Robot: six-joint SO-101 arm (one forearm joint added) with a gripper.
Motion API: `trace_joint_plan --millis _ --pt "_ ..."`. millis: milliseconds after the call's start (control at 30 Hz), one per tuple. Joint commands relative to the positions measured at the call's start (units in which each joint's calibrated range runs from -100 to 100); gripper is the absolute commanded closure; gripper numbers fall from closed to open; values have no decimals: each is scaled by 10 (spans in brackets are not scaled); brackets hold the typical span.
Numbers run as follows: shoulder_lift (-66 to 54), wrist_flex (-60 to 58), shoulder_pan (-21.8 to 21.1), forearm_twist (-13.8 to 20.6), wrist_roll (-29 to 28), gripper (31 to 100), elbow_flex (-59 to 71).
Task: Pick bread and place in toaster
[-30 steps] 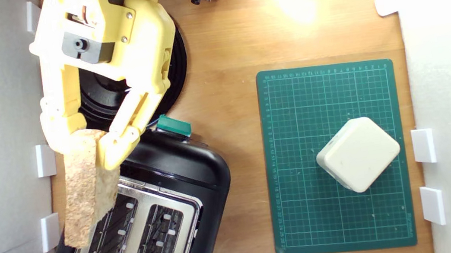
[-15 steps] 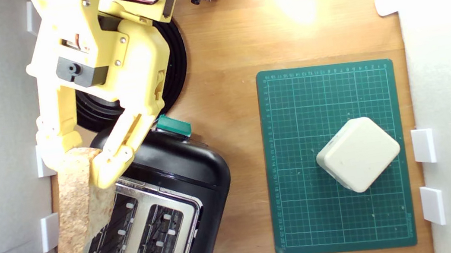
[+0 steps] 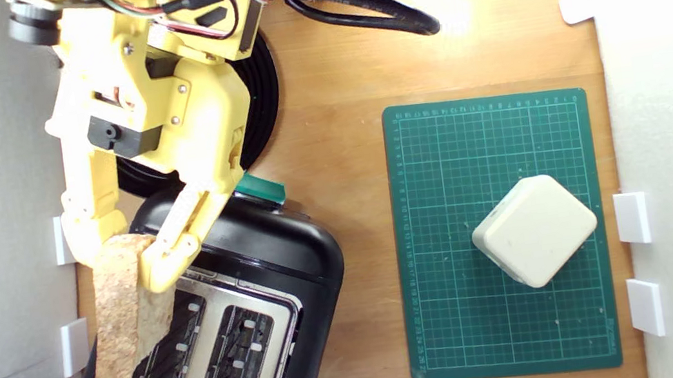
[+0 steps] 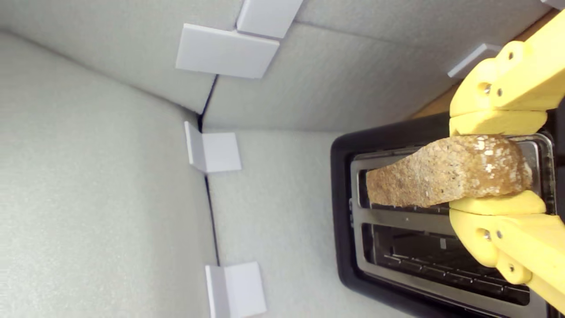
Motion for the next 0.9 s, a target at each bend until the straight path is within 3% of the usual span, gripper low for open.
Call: trace_joint_plan --millis 0,867 --pt "-10 -23 -11 5 3 689 -22" --pt "28 -54 -12 7 10 689 -25"
